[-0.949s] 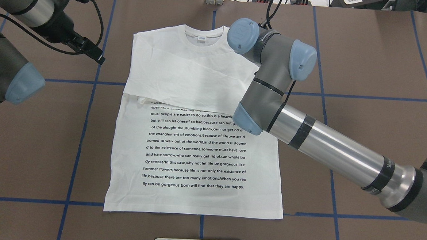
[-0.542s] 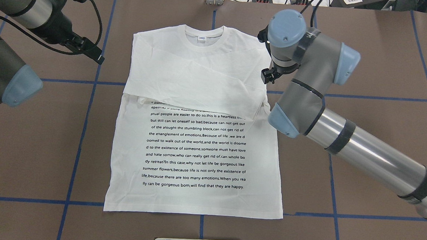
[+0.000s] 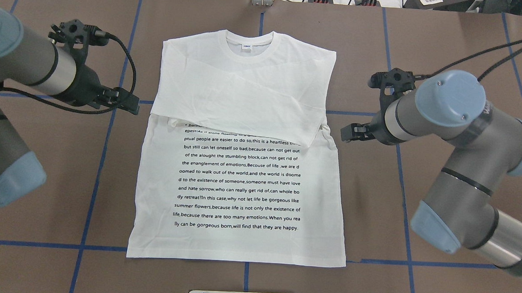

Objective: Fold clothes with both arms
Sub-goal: 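Lower both grippers to the hem corners nearest the robot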

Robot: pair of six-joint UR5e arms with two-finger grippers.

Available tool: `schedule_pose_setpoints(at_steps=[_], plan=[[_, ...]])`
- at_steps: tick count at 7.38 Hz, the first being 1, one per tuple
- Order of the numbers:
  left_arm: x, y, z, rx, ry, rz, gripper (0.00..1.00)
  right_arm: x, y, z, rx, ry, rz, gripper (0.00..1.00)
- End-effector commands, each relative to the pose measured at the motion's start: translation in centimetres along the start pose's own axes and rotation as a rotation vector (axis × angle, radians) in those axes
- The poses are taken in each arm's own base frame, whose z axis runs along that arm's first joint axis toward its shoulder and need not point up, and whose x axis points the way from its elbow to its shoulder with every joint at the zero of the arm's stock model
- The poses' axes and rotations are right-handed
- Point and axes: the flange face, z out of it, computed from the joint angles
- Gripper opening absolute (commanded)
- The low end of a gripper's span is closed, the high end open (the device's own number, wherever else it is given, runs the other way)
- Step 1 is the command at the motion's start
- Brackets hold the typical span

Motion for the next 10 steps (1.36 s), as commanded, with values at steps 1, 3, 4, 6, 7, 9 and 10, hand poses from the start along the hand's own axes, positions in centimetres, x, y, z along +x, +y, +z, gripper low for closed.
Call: schedule_pose_setpoints(at_steps=[1, 3, 4, 6, 7, 9, 10], plan=[[3.0, 7.0, 2.0, -0.036, -0.003, -0.111, 1.0, -1.5, 8.4, -0.1, 0.008, 0.01, 0.094, 1.0], [4.2, 13.4, 5.0, -0.041, 0.04, -0.194, 1.0, -4.2, 15.3, 1.8, 0.06, 0.038, 0.099, 1.0], [3.6, 16.8, 6.7, -0.064, 0.022, -0.241, 1.0, -4.8, 16.1, 1.5, 0.055, 0.023, 0.104, 1.0], [4.0, 21.2, 9.2, -0.066, -0.016, -0.306, 1.0, -5.3, 16.8, 1.6, 0.052, 0.02, 0.121, 1.0], [4.4, 22.6, 9.9, -0.075, -0.026, -0.304, 0.99, -5.3, 16.9, 1.7, 0.05, 0.019, 0.119, 1.0], [4.5, 24.8, 12.0, -0.086, -0.061, -0.299, 0.71, -5.3, 17.1, 1.8, 0.049, 0.022, 0.117, 1.0], [4.6, 25.2, 12.3, -0.094, -0.065, -0.293, 0.5, -5.3, 17.2, 1.8, 0.046, 0.021, 0.116, 1.0]])
